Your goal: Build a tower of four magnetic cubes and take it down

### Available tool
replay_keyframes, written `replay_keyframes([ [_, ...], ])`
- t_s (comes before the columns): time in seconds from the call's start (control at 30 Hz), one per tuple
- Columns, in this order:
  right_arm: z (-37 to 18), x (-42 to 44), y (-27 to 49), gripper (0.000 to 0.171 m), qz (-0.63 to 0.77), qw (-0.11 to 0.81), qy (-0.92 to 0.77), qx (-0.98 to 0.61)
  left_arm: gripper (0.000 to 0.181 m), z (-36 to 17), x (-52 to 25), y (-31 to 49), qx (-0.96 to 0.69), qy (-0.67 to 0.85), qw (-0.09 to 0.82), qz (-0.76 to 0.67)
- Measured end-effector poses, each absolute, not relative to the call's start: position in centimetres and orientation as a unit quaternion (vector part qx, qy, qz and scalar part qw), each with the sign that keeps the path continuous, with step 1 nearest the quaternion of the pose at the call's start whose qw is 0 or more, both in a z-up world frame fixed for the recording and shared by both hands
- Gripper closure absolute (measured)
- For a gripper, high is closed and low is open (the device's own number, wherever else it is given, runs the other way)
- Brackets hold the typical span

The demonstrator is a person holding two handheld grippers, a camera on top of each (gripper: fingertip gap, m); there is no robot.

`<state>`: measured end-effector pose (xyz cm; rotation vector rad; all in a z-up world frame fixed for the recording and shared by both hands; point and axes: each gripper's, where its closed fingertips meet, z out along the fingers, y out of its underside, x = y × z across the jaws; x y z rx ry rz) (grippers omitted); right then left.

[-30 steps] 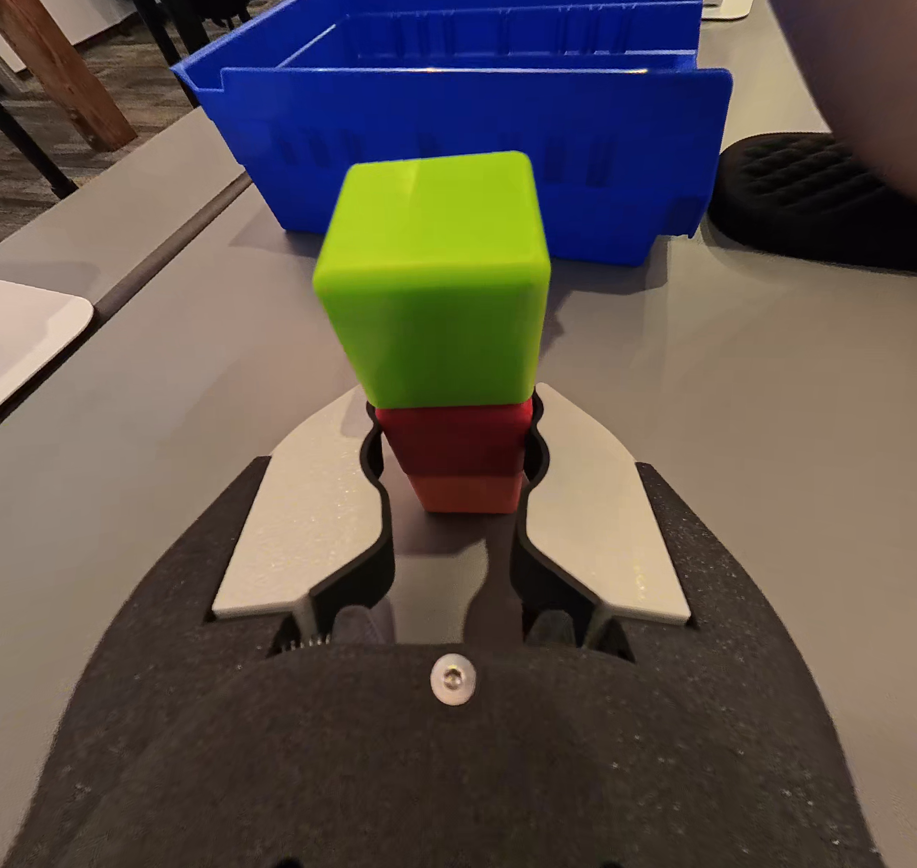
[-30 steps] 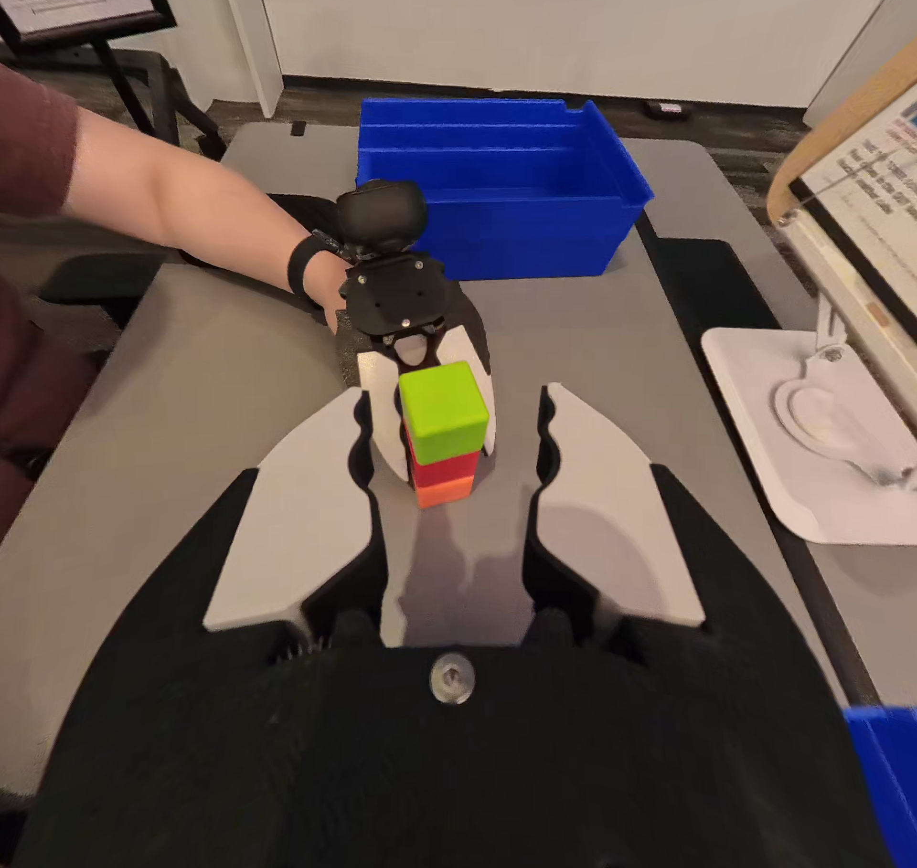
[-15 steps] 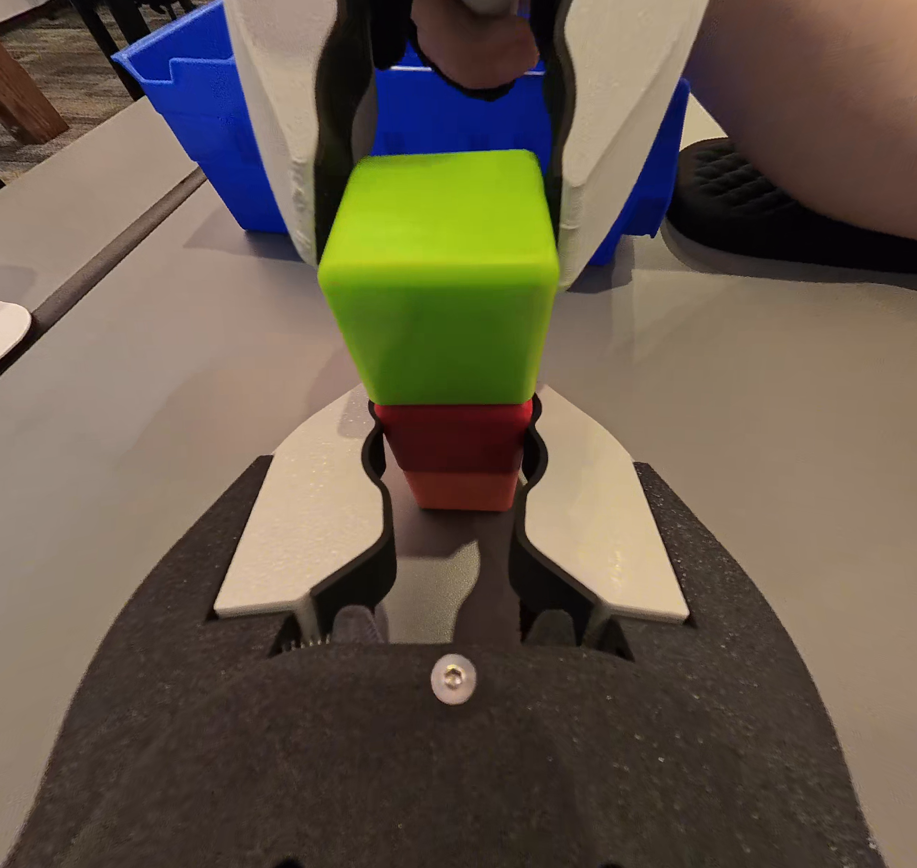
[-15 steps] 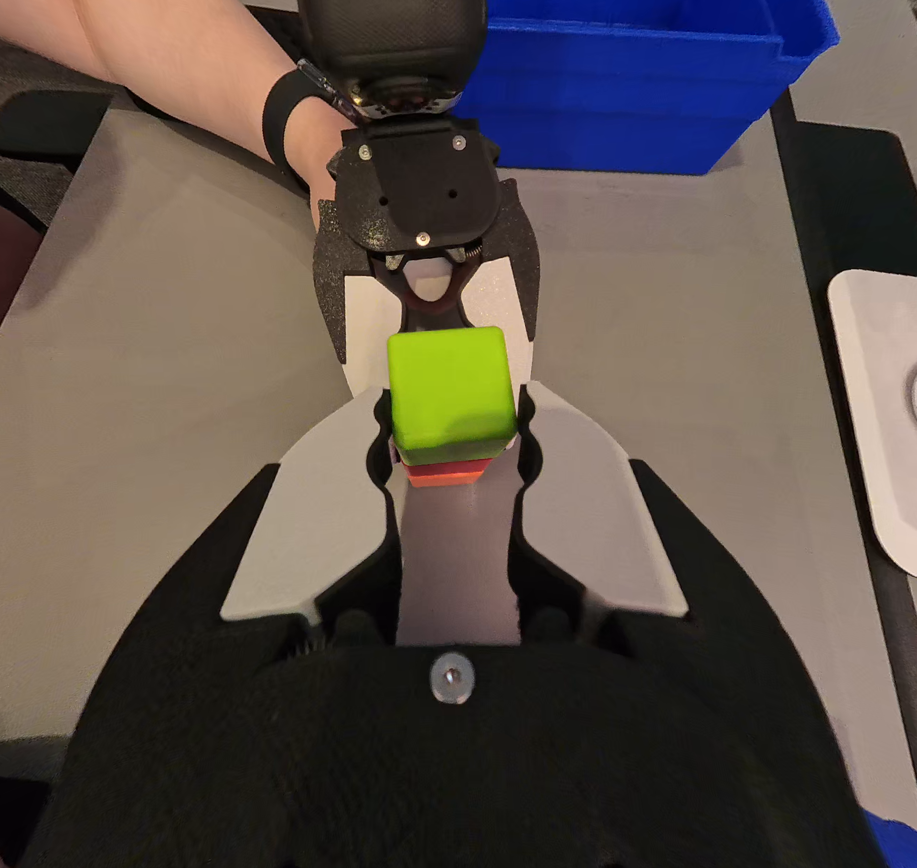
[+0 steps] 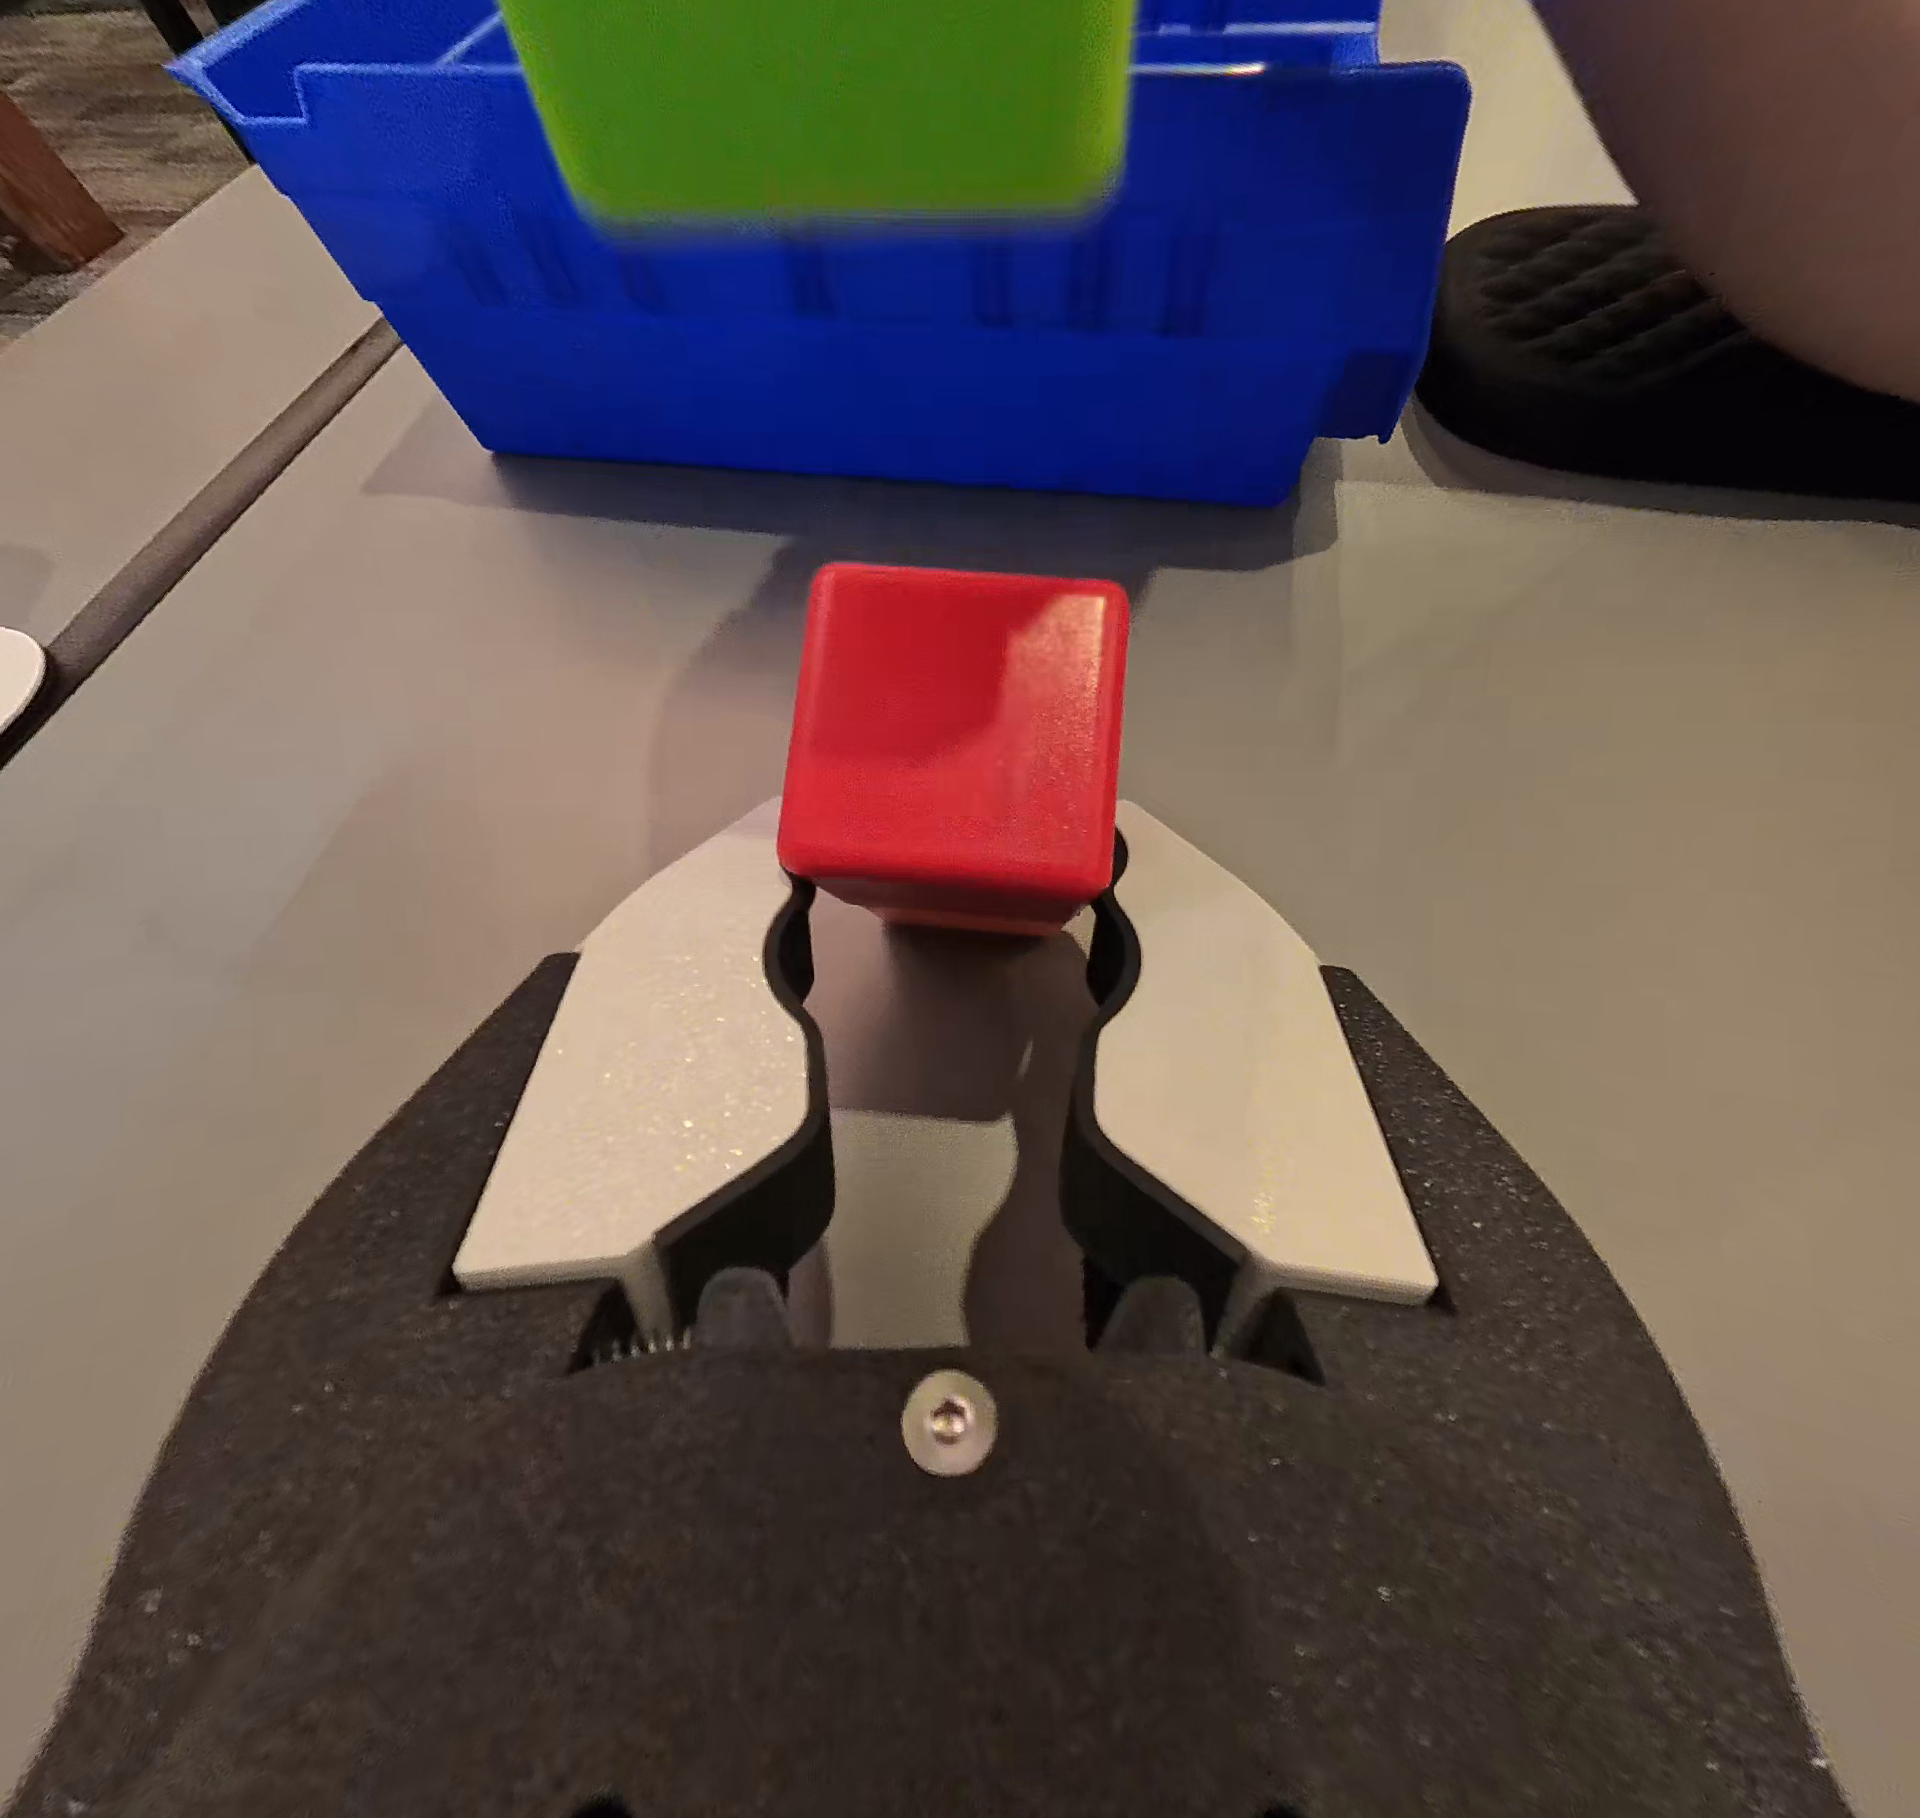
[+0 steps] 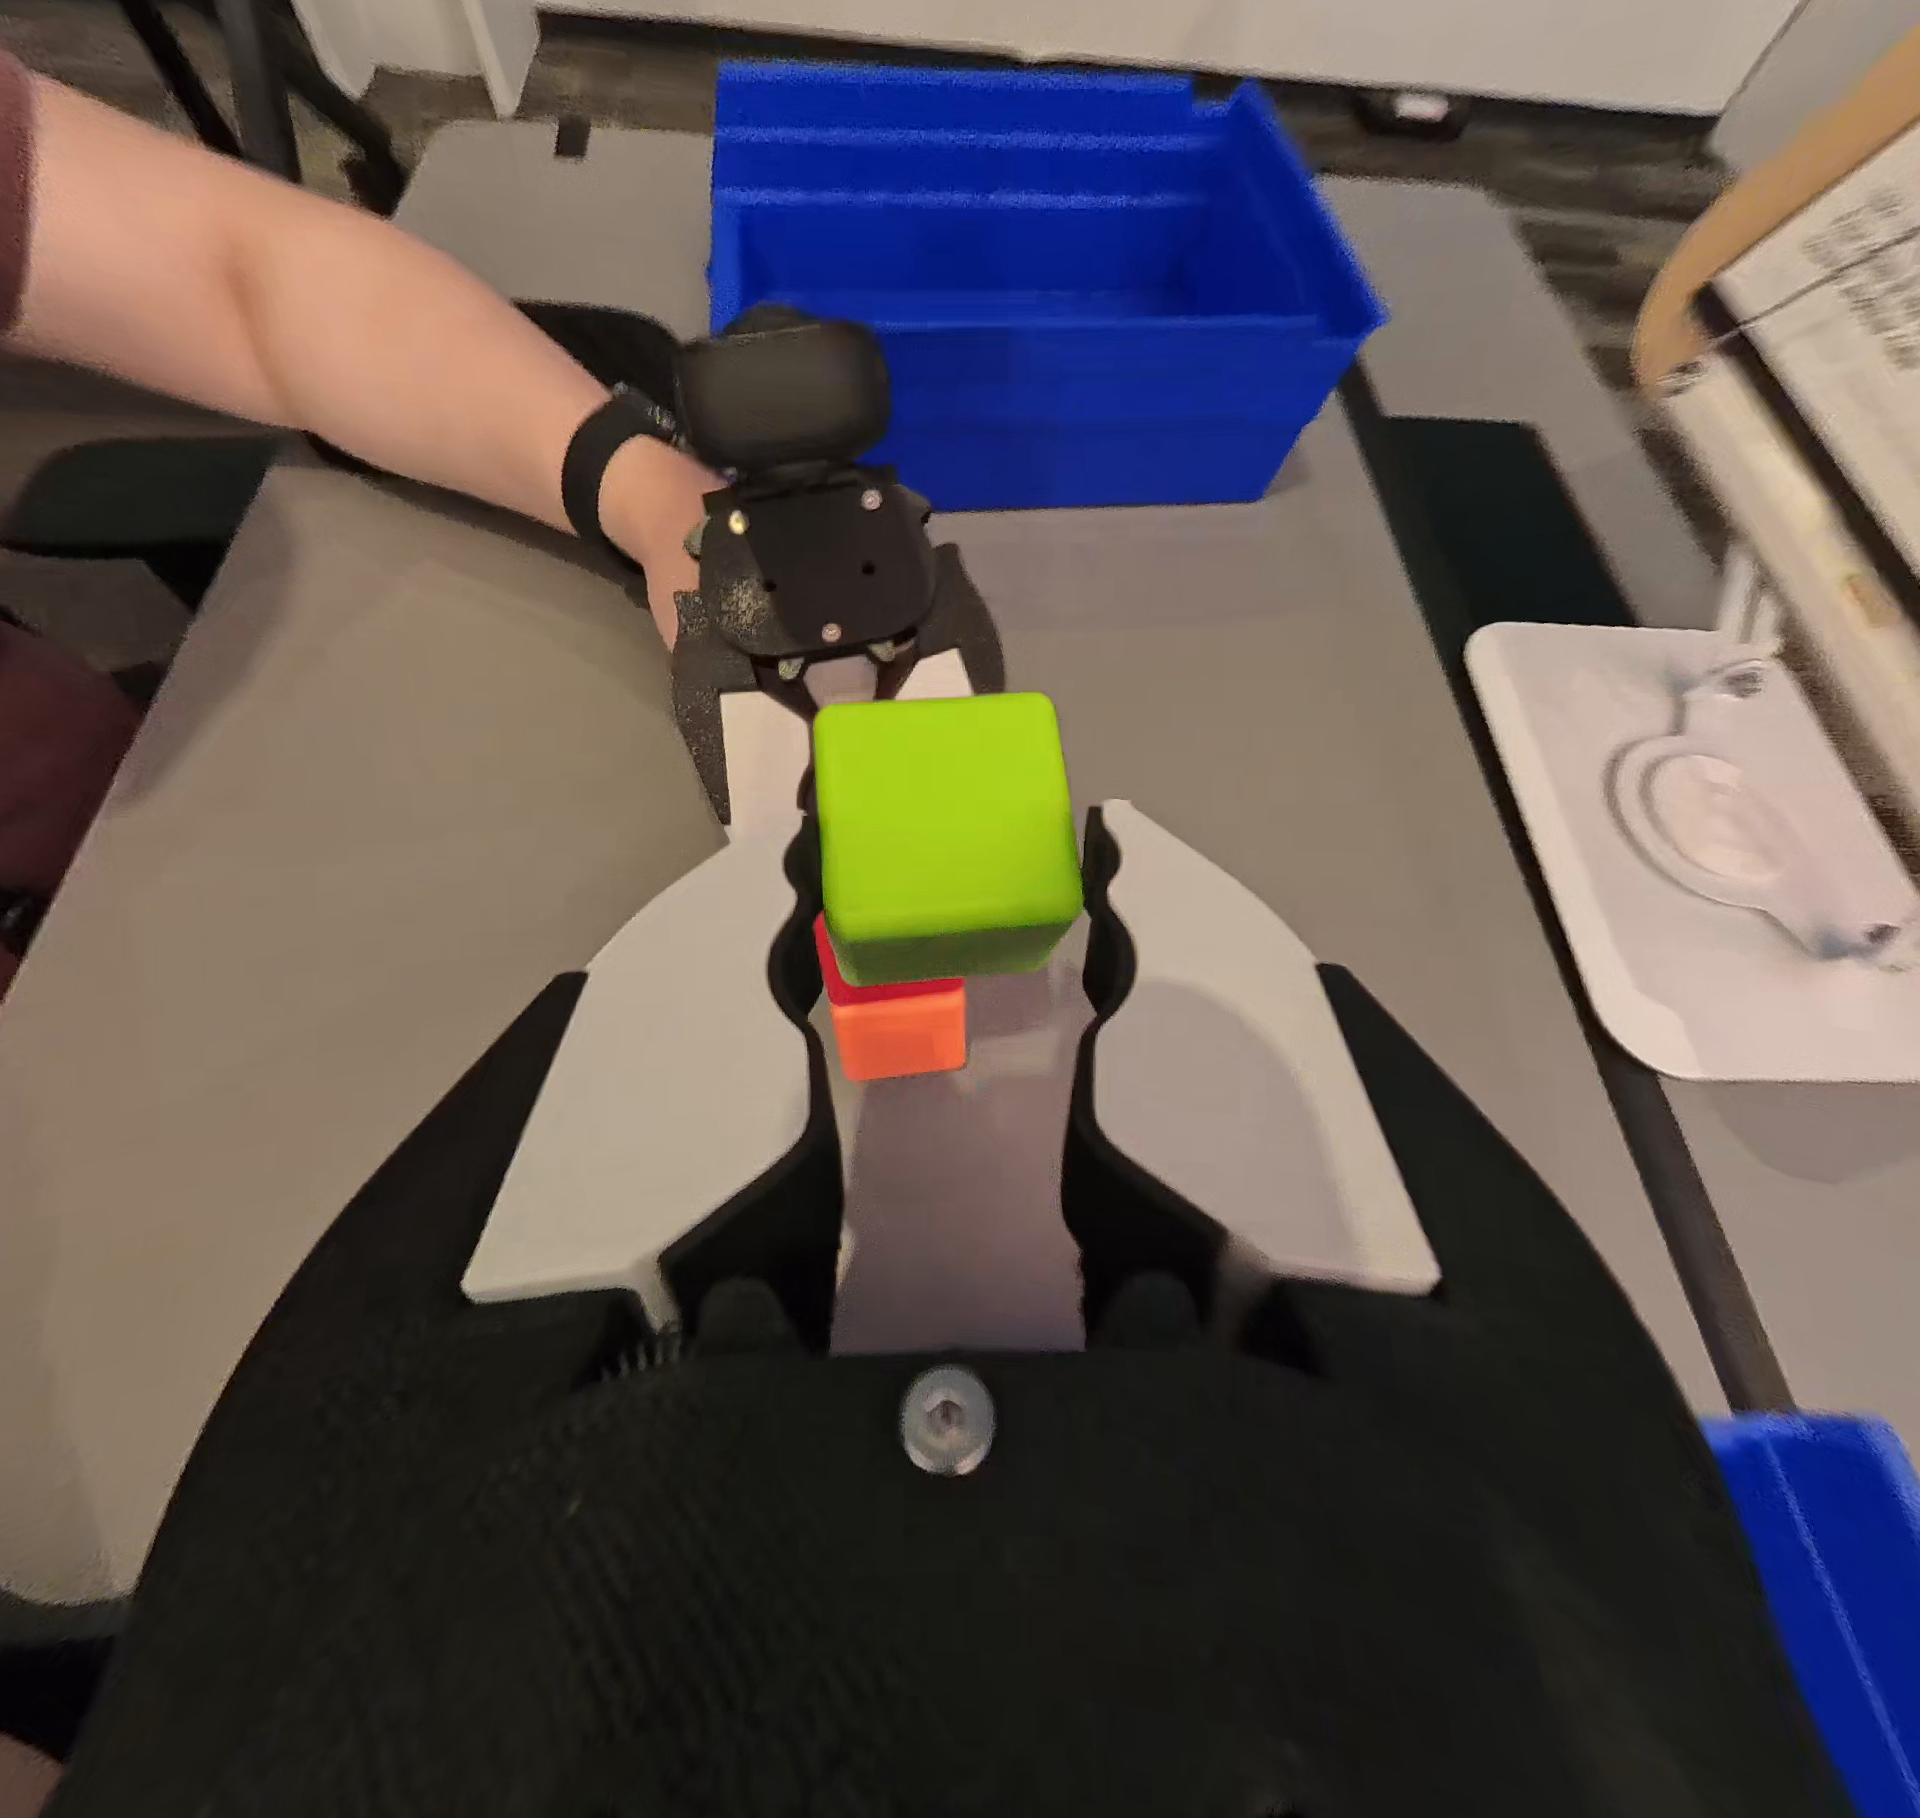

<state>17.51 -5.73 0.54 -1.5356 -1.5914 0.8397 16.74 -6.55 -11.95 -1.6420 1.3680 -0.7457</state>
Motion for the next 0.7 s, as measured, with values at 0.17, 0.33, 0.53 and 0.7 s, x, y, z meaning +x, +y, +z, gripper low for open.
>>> replay_keyframes([
  [0.17, 3.7, 24.2, -0.7, 0.122, 0.259, 0.480, -0.514, -0.662, 0.131, -11.9, 16.8, -6.5, -0.656, 0.546, 0.428, -0.295],
  [0.33, -0.5, 33.9, 7.3, 0.122, 0.188, 0.489, -0.292, -0.800, 0.132, -11.5, 16.8, -6.1, -0.657, 0.535, 0.440, -0.297],
  [0.53, -8.1, 36.1, 9.8, 0.122, 0.189, 0.401, -0.194, -0.875, 0.132, -10.7, 16.6, -5.9, -0.658, 0.520, 0.448, -0.311],
  [0.7, -11.6, 35.2, 10.1, 0.122, 0.155, 0.362, -0.222, -0.892, 0.132, -10.8, 16.2, -5.8, -0.664, 0.515, 0.438, -0.320],
])
